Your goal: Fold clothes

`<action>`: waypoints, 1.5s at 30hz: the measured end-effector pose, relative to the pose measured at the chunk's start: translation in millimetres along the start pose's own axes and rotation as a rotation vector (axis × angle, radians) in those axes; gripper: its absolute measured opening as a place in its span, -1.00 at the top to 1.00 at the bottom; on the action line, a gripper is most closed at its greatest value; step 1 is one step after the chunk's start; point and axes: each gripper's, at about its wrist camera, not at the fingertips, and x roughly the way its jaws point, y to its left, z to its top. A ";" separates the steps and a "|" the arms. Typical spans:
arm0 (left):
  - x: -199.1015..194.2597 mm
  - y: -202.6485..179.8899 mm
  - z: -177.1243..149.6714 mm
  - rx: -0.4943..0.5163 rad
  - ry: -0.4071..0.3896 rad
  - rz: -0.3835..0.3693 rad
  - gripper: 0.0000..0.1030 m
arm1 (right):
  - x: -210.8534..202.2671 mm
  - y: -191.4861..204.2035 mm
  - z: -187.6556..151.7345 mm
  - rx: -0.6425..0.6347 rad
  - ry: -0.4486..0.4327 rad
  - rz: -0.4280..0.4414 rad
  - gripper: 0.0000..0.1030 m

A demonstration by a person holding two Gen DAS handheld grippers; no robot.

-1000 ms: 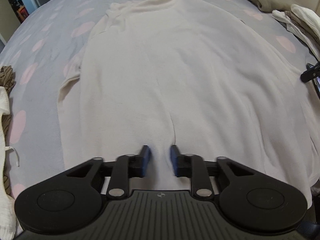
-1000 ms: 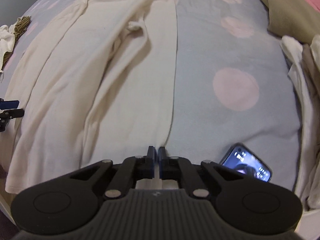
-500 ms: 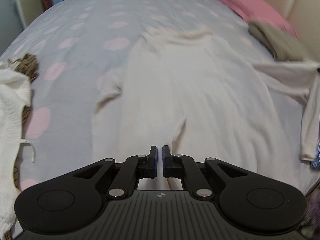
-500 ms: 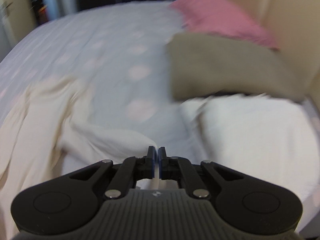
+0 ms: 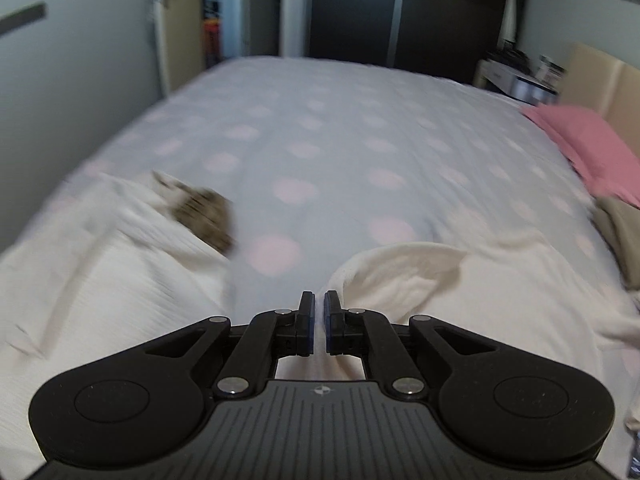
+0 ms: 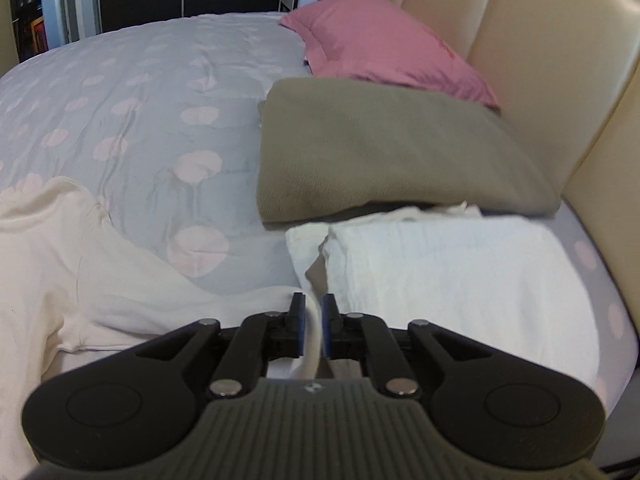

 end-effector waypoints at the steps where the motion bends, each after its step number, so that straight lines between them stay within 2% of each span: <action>1: 1.0 10.3 7.1 -0.001 -0.003 0.030 0.94 | -0.8 -0.2 1.3 0.000 -0.008 0.006 0.65; 3: 6.1 31.8 17.8 -0.013 -0.003 0.092 0.95 | -2.9 2.7 3.2 0.002 -0.018 0.021 0.48; 6: 22.7 60.5 28.2 -0.035 0.007 0.204 1.00 | -3.9 13.4 5.1 -0.020 -0.019 0.041 0.48; 10: 51.7 86.3 27.5 -0.069 0.062 0.247 1.00 | -1.5 29.4 7.8 -0.060 -0.014 0.072 0.45; 12: 62.0 86.0 27.3 -0.076 0.070 0.215 1.00 | 1.4 38.0 9.0 -0.083 -0.005 0.086 0.38; 14: 67.9 74.9 29.8 -0.051 0.067 0.148 1.00 | 7.5 47.8 11.0 -0.109 0.006 0.098 0.34; 16: 75.7 56.2 33.1 0.004 0.063 0.095 0.79 | 15.4 58.7 13.8 -0.135 0.018 0.110 0.34; 21: 106.5 5.2 40.4 0.137 0.075 -0.025 0.66 | 39.6 95.1 27.1 -0.202 0.036 0.173 0.34; 27: 156.0 -53.7 49.7 0.272 0.089 -0.133 0.24 | 72.4 141.0 52.8 -0.262 0.025 0.291 0.26; 29: 174.3 -70.9 52.0 0.307 0.097 -0.155 0.21 | 84.3 155.7 62.2 -0.271 0.018 0.322 0.24; 33: 213.0 -92.0 54.8 0.296 0.103 -0.197 0.21 | 109.0 182.5 79.3 -0.266 0.011 0.386 0.23; 36: 238.5 -105.7 57.0 0.257 0.112 -0.271 0.21 | 126.4 200.3 91.6 -0.252 0.005 0.428 0.22; 42: 279.9 -131.9 53.4 0.254 0.134 -0.293 0.11 | 153.5 228.3 108.3 -0.209 -0.001 0.507 0.18; 45: 292.8 -134.7 49.2 0.227 0.148 -0.318 0.07 | 167.1 242.2 116.7 -0.188 -0.004 0.547 0.05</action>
